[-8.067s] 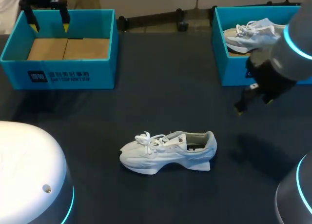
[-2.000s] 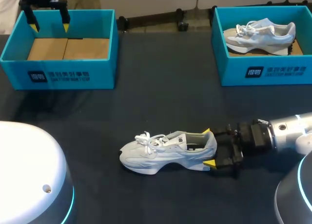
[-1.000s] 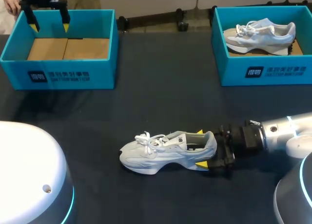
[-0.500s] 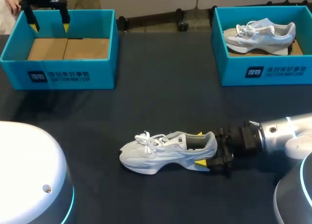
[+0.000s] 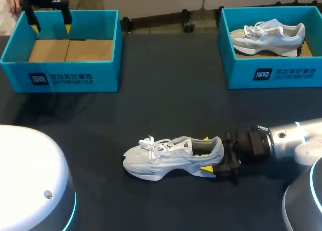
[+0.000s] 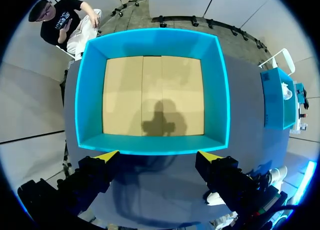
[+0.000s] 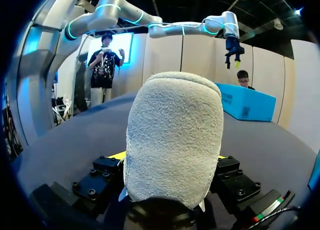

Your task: Take the shoe out of the shoebox, open the shoe tongue, remove and reinsert the insole, then place the shoe into the shoebox

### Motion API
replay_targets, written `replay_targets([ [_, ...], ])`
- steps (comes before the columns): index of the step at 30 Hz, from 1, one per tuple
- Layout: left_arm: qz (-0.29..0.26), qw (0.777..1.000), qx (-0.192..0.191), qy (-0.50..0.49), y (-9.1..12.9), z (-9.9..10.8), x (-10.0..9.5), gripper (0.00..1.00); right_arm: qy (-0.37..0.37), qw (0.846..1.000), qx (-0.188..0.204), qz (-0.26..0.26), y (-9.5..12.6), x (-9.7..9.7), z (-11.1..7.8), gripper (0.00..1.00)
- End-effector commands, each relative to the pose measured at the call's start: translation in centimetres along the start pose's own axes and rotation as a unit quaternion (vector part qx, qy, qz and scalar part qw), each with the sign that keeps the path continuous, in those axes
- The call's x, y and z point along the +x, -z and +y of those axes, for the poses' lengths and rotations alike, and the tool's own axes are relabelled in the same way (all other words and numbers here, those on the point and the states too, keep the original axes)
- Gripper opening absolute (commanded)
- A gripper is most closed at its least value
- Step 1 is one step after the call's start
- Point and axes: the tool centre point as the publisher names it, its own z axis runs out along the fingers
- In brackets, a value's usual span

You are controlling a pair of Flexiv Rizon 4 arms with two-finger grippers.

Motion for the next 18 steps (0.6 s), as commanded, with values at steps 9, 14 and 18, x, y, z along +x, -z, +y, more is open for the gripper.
replay_targets([
  [9, -0.006, 0.998, 0.029, 0.054, 0.9, 6.8, 4.4, 1.0, 0.0, 1.0, 0.003, 0.0, -0.2, 0.3, 0.0, 0.0],
  [14, 0.0, 0.998, 0.028, 0.059, 0.8, 9.3, 7.5, 1.0, 0.0, 1.0, 0.003, 0.0, -0.2, 0.3, 0.0, 0.0],
  [18, -0.003, 0.998, 0.032, 0.055, 0.6, 10.9, 9.7, 1.0, 0.0, 1.0, 0.003, 0.0, -0.2, 0.3, 0.0, 0.0],
])
